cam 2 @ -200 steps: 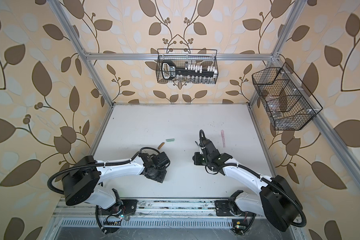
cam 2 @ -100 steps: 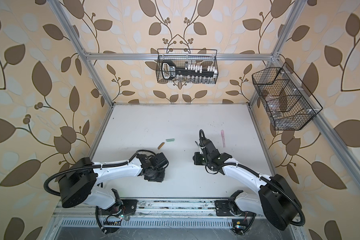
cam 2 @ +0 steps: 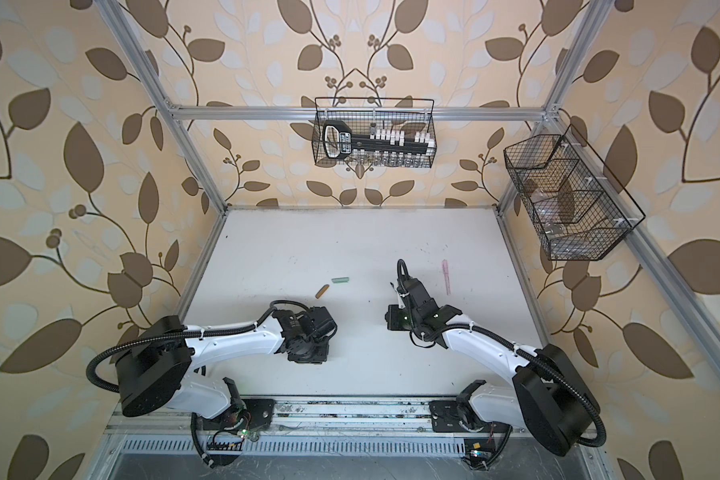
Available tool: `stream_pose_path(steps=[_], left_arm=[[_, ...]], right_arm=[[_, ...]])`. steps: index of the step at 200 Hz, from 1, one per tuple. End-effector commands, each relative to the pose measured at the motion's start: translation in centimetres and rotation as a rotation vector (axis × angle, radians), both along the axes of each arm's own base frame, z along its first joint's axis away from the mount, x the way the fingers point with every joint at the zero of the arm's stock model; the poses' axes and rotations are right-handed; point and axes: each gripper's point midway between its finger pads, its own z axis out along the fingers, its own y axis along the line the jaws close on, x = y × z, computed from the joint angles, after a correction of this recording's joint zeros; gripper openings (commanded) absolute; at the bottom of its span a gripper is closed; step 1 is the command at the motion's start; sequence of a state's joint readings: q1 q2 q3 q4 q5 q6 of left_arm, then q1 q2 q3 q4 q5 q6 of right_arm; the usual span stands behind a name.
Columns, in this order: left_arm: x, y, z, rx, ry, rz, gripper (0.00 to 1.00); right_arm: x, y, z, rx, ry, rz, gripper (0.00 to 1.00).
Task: Insert the pens into the pen caps
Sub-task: 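Lift the orange pen upright, nib up, with the left gripper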
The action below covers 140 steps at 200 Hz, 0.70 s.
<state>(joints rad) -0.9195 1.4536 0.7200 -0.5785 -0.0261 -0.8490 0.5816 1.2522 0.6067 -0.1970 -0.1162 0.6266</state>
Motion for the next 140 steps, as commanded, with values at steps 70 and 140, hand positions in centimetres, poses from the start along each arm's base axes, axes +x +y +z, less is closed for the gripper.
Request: stream_pose_path(steps=[70, 140], left_arm=[[-1.9, 5.0, -2.0, 0.229, 0.049, -0.043, 0.09], [-0.5, 4.2, -0.5, 0.206, -0.032, -0.112, 0.0]], right_arm=[[0.2, 0.5, 0.0, -0.001, -0.011, 0.022, 0.14], [1.0, 1.1, 0.5, -0.004, -0.04, 0.042, 0.14]])
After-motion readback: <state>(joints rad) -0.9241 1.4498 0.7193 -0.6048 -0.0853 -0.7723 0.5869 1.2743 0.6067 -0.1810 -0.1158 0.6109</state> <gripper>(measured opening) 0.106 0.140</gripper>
